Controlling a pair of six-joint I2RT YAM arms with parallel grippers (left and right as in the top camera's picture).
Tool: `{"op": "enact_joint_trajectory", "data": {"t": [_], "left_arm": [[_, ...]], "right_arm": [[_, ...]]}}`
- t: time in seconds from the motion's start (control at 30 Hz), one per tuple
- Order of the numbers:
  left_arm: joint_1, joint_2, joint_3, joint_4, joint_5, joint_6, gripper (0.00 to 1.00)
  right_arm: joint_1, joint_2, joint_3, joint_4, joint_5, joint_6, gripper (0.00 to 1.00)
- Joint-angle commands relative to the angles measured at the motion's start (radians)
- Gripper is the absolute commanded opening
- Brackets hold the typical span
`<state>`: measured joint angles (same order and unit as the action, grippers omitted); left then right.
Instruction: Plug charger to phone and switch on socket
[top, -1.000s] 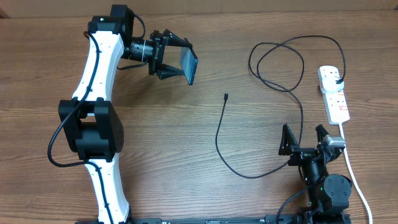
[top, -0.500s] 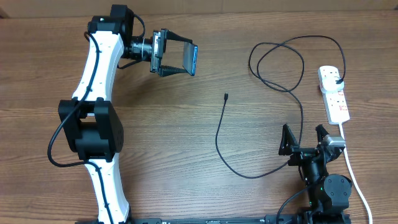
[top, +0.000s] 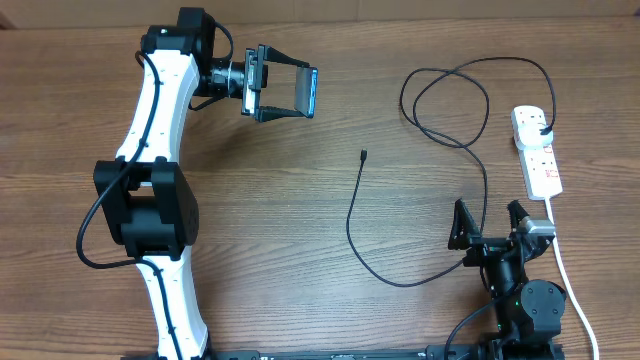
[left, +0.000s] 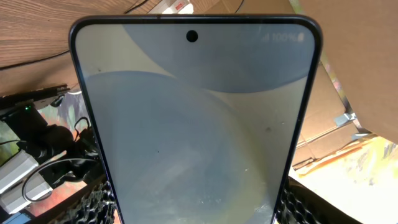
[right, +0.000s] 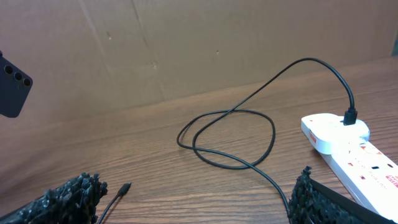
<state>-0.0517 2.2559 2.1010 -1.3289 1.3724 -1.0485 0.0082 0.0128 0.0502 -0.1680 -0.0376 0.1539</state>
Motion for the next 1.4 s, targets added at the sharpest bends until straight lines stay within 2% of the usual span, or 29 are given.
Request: {"op": "enact_joint_trajectory", "data": {"t": [0.0,0.63,1.37], "left_arm": [[0.006,-0.003,0.03,-0.002,0.03,-0.014,0.22],[0.0,-0.003,0.03,-0.003,-0.072,-0.014,0.22],[-0.021,-0.003,0.03,-0.002,-0.071,-0.014,0.23]], "right_arm": [[0.006,-0.01,-0.005,0.006,-0.001,0.002,1.0],[0.006,-0.01,-0.005,0.006,-0.001,0.002,1.0],[0.006,-0.01,-0.005,0.006,0.003,0.002,1.0]]}}
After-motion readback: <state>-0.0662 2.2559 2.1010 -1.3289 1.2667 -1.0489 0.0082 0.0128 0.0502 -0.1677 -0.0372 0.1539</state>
